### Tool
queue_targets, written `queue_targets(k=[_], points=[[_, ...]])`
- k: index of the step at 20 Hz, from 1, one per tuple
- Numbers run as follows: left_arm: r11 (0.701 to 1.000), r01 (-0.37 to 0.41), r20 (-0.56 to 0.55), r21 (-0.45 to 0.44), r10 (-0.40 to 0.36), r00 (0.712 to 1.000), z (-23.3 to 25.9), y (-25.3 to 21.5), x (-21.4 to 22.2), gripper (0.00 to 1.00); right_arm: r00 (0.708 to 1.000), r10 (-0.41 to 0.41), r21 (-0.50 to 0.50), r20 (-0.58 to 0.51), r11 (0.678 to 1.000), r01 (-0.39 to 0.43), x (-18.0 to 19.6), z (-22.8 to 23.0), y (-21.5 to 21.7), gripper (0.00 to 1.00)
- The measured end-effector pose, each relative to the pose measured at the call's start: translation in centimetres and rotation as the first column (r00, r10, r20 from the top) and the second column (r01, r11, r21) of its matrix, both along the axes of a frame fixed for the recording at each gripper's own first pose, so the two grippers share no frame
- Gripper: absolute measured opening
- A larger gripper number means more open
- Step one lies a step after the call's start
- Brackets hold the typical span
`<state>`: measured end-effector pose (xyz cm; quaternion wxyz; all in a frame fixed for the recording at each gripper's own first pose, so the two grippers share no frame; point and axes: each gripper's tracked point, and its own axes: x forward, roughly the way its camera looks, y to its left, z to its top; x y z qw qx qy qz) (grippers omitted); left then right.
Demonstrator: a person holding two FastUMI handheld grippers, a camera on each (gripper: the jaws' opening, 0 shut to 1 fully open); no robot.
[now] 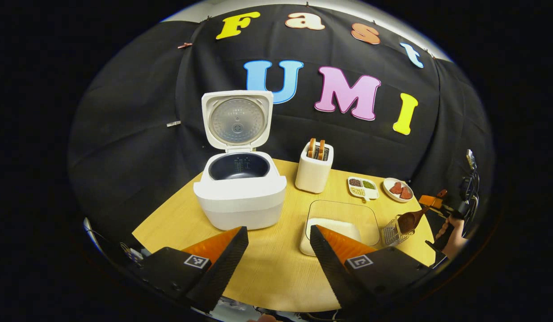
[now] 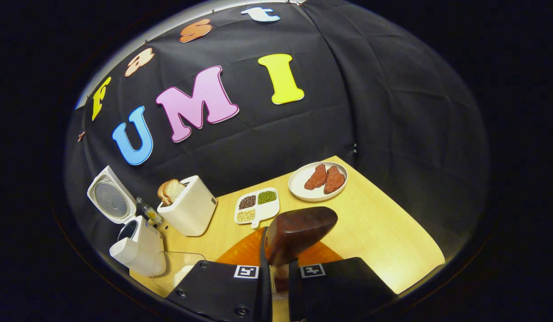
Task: Close the left gripper, press the button to open the rice cooker; take a wooden spoon from the chopstick holder with the right hand, scoop a spoonful of rice and pour it into the rice cooker, then put the wooden spoon back into the chopstick holder.
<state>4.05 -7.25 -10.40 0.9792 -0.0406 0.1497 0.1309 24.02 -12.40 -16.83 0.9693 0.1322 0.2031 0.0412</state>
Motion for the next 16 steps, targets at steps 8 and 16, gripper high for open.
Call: queue_targets(k=[8,16], points=[[0.998,0.052,0.021,-0.031,-0.052,0.998,-1.8,5.8,-1.9,0.96,0.989,0.118,0.016,0.086,0.993,-0.120,-3.5,6.3,11.2,0.19],[0.993,0.111,0.006,-0.048,-0.110,0.994,-2.9,9.9,-2.7,0.96,0.984,0.170,-0.035,0.058,0.985,-0.168,-4.8,2.6,19.1,0.19]])
